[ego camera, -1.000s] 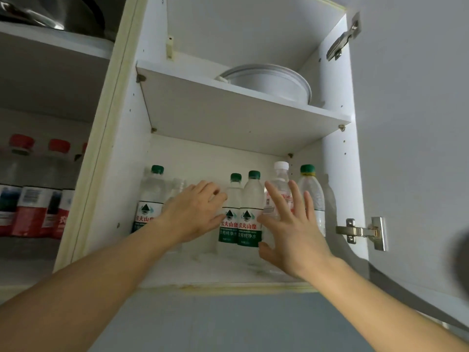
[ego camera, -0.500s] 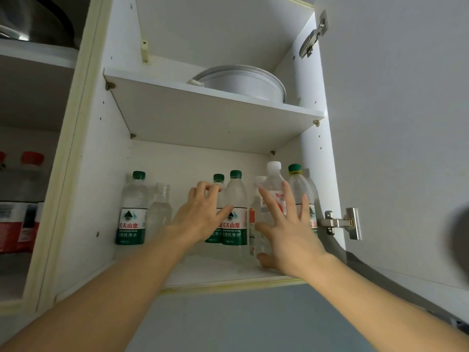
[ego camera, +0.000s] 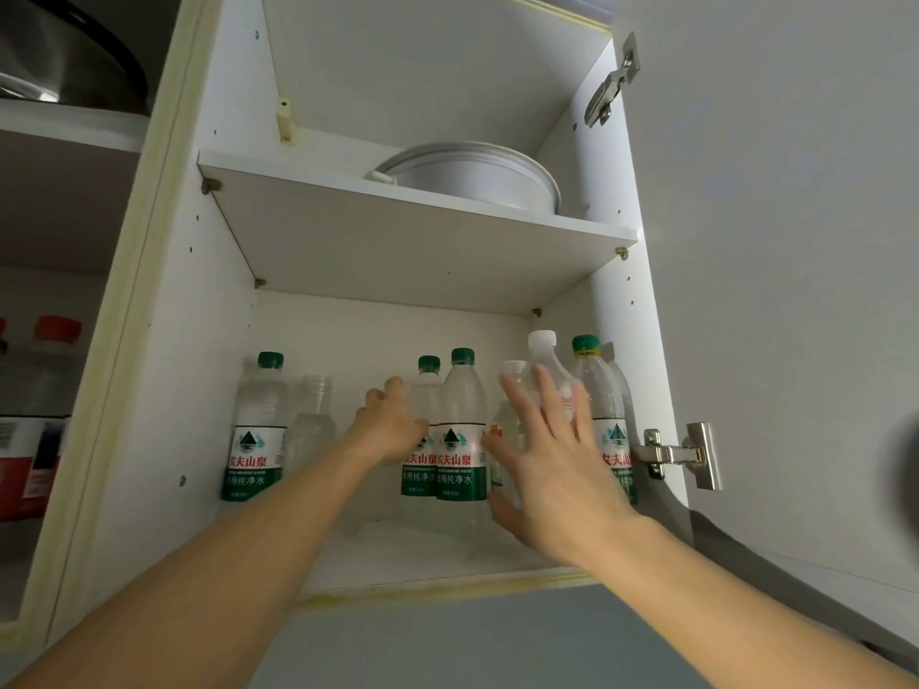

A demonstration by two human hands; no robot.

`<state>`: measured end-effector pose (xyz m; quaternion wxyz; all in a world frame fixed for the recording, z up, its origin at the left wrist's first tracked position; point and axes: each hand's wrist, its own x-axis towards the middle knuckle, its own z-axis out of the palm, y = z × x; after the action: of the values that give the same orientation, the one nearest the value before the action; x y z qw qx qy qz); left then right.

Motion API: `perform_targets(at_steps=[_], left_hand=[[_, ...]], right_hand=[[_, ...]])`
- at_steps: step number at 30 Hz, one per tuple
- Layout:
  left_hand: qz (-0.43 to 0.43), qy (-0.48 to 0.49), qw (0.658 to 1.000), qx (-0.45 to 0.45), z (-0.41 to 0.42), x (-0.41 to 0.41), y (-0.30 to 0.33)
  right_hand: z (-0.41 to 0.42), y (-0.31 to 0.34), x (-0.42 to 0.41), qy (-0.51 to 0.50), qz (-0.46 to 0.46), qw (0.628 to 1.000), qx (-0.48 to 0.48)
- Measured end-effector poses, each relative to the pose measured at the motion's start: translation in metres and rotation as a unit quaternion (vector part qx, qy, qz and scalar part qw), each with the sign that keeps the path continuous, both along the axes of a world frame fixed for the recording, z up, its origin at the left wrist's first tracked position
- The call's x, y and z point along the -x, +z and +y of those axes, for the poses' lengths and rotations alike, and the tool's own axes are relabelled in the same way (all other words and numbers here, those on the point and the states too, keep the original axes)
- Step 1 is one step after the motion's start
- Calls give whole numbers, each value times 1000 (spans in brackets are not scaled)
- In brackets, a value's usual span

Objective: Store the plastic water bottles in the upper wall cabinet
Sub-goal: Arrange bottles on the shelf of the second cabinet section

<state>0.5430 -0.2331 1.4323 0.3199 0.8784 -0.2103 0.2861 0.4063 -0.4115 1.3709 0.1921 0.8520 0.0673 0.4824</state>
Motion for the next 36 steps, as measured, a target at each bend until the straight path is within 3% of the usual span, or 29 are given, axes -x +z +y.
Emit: perform_targets(at_steps=[3, 7, 14, 18, 25, 36], left_hand=[[64, -34, 997, 17, 4, -8, 11], [113, -83, 989, 43, 1, -14, 16], [175, -195, 957, 127, -1, -27, 8], [178, -224, 950, 127, 5, -28, 2], [147, -189, 960, 146, 23, -33, 1], [64, -72, 991, 88, 52, -43, -3]], right_hand=[[16, 9, -9, 84, -39, 996, -1], [30, 33, -31, 150, -8, 986, -75], [44, 83, -64, 15, 51, 997, -60], [49, 99, -76, -32, 90, 991, -90], [49, 105, -92, -104, 145, 980, -85], [70, 93, -118, 67, 145, 976, -146]])
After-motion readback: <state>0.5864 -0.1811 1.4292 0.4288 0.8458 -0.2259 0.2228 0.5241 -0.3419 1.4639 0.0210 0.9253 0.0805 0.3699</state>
